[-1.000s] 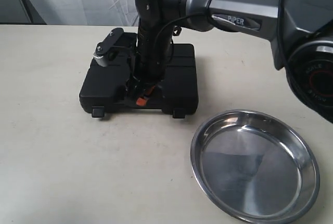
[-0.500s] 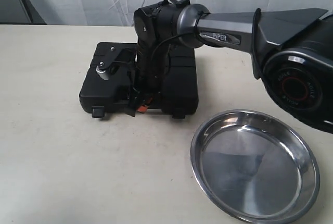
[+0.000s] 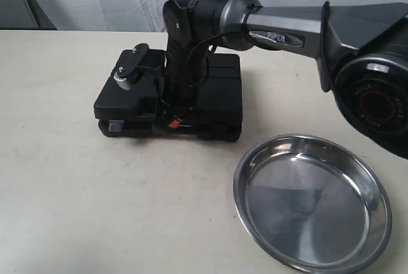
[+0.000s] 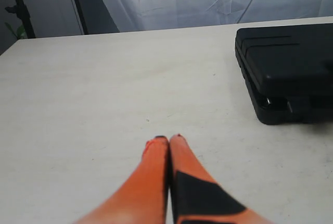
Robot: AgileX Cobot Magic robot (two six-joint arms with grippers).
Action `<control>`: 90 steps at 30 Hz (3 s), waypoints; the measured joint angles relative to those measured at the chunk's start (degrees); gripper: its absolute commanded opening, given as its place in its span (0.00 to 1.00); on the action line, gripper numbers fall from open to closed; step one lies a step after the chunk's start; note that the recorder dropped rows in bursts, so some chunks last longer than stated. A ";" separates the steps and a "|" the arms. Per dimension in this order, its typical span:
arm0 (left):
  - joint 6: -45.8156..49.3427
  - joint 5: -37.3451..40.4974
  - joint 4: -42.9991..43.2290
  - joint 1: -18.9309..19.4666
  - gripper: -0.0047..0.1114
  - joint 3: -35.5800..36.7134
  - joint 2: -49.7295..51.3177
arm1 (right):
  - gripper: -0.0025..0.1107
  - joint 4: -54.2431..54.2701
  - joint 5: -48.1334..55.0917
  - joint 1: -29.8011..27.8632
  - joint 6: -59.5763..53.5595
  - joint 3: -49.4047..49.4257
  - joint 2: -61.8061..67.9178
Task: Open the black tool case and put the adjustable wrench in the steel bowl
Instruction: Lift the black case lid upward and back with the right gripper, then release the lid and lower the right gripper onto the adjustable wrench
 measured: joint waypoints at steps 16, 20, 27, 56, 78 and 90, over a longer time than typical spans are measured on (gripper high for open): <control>0.00 0.00 0.00 0.00 0.04 0.00 0.00 | 0.02 1.88 5.49 -0.13 1.38 0.00 -12.83; 0.00 0.00 0.00 0.00 0.04 0.00 0.00 | 0.02 -7.35 2.45 -0.11 4.38 0.00 -15.28; 0.00 0.00 0.00 0.00 0.04 0.00 0.00 | 0.02 -16.98 -7.54 -7.28 9.57 -0.54 -16.61; 0.00 0.00 0.00 0.00 0.04 0.00 0.00 | 0.36 -24.67 -9.50 -15.52 22.73 -0.54 -16.38; 0.00 0.00 0.00 0.00 0.04 0.00 0.00 | 0.02 12.23 -12.25 -12.78 3.00 -0.54 -4.75; 0.00 0.00 0.00 0.00 0.04 0.00 0.00 | 0.02 1.95 12.04 -13.08 22.65 -0.54 -6.39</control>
